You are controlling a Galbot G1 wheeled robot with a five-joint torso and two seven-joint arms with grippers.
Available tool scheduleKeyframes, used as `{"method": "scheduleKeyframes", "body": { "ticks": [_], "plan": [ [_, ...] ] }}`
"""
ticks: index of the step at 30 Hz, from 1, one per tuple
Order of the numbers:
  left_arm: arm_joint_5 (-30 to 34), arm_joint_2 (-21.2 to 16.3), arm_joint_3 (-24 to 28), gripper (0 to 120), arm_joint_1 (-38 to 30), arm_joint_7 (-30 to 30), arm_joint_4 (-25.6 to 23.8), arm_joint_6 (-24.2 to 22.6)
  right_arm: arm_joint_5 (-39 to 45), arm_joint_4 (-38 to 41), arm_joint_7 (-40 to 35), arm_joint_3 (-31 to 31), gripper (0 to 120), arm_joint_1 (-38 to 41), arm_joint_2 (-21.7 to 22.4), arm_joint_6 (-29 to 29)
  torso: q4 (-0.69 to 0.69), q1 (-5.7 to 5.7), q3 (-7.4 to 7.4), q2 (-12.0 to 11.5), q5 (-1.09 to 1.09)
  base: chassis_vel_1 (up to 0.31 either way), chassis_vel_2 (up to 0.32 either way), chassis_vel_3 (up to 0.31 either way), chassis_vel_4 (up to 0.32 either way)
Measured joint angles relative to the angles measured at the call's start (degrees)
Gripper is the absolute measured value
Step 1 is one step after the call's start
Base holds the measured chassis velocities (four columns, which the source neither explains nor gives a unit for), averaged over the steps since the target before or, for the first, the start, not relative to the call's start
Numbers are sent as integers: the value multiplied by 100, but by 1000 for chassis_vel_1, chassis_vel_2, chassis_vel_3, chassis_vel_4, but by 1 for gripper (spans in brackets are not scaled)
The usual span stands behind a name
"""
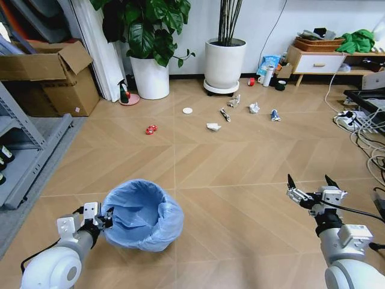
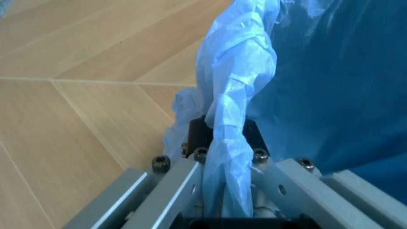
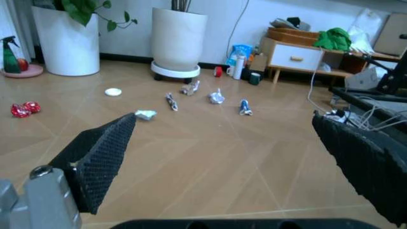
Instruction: Pick up the trash bin and place the garbage on the floor into it.
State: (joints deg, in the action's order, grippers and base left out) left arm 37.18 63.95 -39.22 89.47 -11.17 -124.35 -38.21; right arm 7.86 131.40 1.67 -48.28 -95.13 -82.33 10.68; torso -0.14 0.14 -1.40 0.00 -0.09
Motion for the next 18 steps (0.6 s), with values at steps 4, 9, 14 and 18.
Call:
{"method": "scheduleKeyframes", "body": {
  "ticks": [4, 9, 14, 18],
  "plan": [
    [-96, 2, 11, 0, 42, 124, -40, 44, -16, -9, 48, 11, 100, -9, -21, 0, -1, -1, 1, 0, -1, -27, 239, 20, -230],
    [-114, 2, 31, 0, 45, 139, -62, 59, -30, -25, 65, 41, 100, -1, -30, -2, -1, 0, 1, 0, -2, -58, 277, 63, -267],
    [-154, 11, 34, 0, 78, 176, -69, 81, -30, -39, 65, 50, 100, 10, -29, -5, -1, 1, -1, 0, -2, -119, 301, 92, -309],
    [-193, 21, 36, 0, 98, 211, -73, 102, -30, -44, 66, 51, 100, 10, -22, -9, -3, 1, 0, 0, -5, -113, 283, 105, -287]
  ]
}}
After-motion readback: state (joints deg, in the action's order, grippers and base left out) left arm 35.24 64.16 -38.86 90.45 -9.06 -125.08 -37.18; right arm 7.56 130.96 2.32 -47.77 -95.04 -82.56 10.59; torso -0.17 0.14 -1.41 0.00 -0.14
